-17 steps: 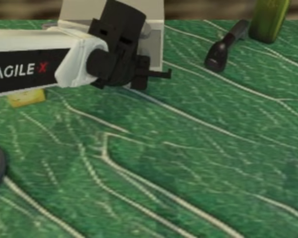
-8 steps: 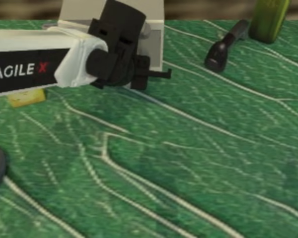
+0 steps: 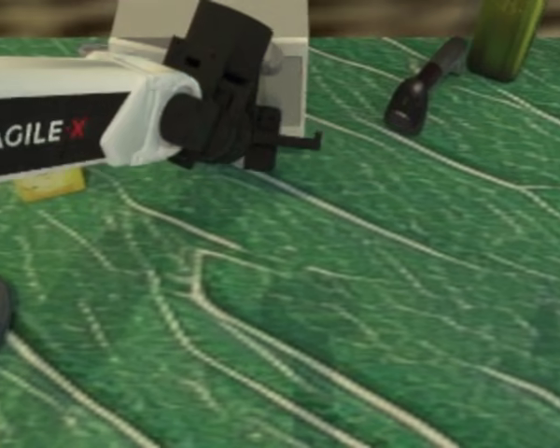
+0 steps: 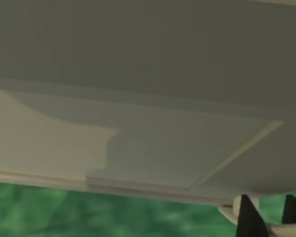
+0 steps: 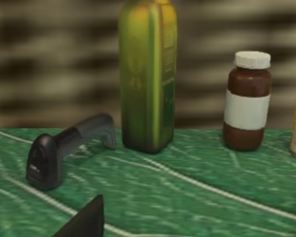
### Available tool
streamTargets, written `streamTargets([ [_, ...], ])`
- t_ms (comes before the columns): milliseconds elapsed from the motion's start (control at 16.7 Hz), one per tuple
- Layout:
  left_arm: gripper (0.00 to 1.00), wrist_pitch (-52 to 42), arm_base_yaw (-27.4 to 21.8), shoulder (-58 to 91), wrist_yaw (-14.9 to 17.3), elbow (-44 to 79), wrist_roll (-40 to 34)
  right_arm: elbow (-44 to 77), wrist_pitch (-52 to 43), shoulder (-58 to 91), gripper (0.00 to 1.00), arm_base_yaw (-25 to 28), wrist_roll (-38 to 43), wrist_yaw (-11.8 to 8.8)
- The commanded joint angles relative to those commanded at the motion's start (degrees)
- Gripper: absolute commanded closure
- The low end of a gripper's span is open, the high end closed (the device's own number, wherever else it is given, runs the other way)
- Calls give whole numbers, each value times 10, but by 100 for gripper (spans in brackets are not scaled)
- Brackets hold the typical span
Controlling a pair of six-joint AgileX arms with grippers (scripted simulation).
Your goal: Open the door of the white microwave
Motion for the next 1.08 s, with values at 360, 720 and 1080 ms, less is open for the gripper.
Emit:
streamTargets([
  [360, 100, 15, 12, -22, 23, -30, 34, 0, 0, 0, 0, 0, 0, 0],
  [720, 100, 15, 12, -22, 23, -30, 34, 0, 0, 0, 0, 0, 0, 0],
  [1080, 100, 15, 12, -22, 23, -30, 34, 0, 0, 0, 0, 0, 0, 0],
])
